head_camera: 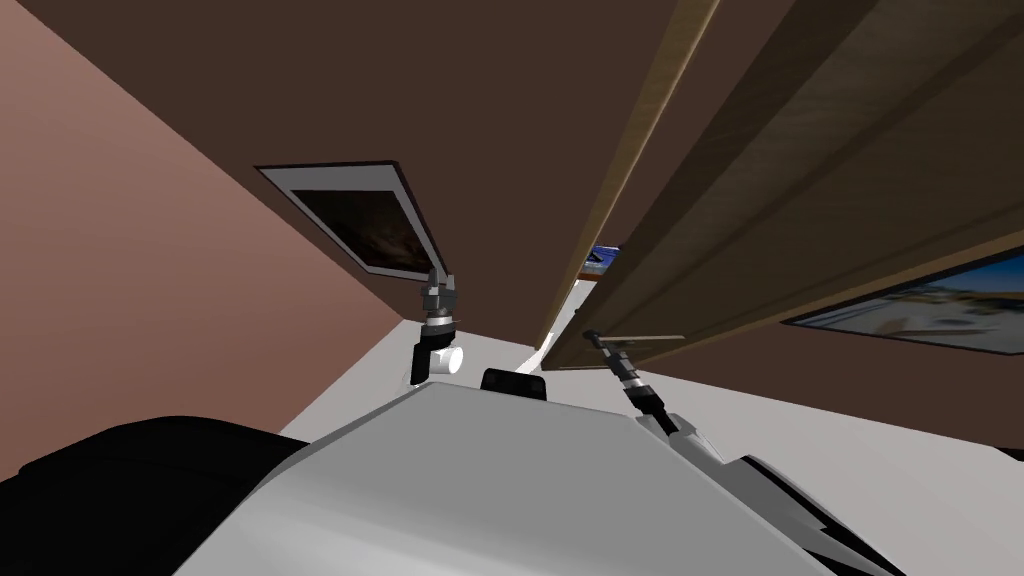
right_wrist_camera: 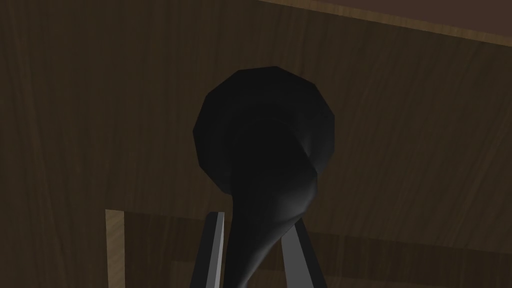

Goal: Pull the door open

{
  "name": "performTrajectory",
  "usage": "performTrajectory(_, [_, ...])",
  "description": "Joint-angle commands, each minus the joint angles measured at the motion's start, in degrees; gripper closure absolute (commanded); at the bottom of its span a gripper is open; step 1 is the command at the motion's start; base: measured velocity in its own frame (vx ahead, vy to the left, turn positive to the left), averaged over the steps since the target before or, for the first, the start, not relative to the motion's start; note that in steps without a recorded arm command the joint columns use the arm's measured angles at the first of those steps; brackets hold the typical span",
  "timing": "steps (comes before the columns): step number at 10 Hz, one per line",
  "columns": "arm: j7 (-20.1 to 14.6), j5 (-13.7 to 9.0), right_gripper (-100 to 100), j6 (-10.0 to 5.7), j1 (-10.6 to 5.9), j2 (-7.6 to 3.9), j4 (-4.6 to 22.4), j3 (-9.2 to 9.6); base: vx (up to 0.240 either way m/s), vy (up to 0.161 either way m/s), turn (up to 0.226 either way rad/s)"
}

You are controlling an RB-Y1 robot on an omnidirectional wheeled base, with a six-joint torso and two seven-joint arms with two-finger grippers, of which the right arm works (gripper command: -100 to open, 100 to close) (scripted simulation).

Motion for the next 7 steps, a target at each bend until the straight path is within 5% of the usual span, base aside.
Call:
performTrajectory(1, [-0.30, 0.06, 100, -1.41, -0.69, 0.21, 2.32, 0.27, -0.141, -0.072, 0.076])
performTrajectory(7, [-0.67, -0.69, 100, -4.17, 0.41, -0.61, 3.43, 1.18, -0.158, -0.085, 0.146])
